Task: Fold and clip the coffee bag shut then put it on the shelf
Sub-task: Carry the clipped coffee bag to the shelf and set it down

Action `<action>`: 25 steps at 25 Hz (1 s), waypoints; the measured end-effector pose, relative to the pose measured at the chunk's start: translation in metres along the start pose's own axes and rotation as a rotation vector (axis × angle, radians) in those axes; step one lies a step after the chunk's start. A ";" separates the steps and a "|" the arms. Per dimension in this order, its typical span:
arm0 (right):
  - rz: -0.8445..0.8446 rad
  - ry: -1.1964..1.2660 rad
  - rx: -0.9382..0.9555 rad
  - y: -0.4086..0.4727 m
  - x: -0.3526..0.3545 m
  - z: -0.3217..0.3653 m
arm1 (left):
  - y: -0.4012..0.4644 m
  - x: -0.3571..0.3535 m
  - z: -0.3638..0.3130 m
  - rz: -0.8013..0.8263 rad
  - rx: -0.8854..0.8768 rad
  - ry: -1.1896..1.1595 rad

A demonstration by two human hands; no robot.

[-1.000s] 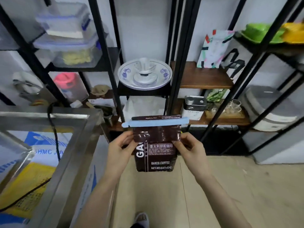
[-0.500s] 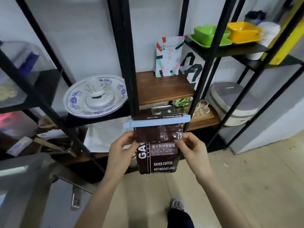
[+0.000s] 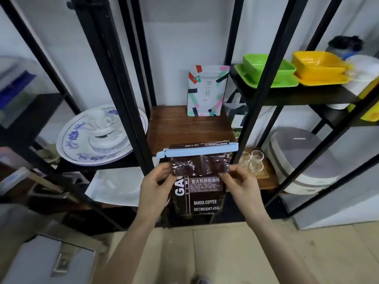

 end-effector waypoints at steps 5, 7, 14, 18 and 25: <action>0.043 0.035 -0.034 0.045 -0.010 -0.003 | 0.039 -0.009 0.005 -0.042 0.023 0.016; 0.032 0.032 -0.027 0.063 -0.016 -0.005 | 0.060 -0.011 0.005 -0.022 0.006 0.016; -0.053 0.006 -0.008 0.125 -0.040 -0.007 | 0.132 -0.023 0.011 0.010 0.007 0.000; -0.092 -0.013 -0.001 0.160 -0.048 -0.006 | 0.167 -0.031 0.009 -0.022 -0.012 -0.005; -0.010 0.004 0.045 0.215 -0.073 0.007 | 0.217 -0.030 0.002 -0.153 -0.016 -0.042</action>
Point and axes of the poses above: each hand's wrist, its own y-axis towards the middle knuckle, its own x-axis out of the back of the hand, z = x × y, the point moved 5 cm from there along y, towards the middle knuckle, and after that the axes turned 3 degrees about -z, right-handed, at the moved point
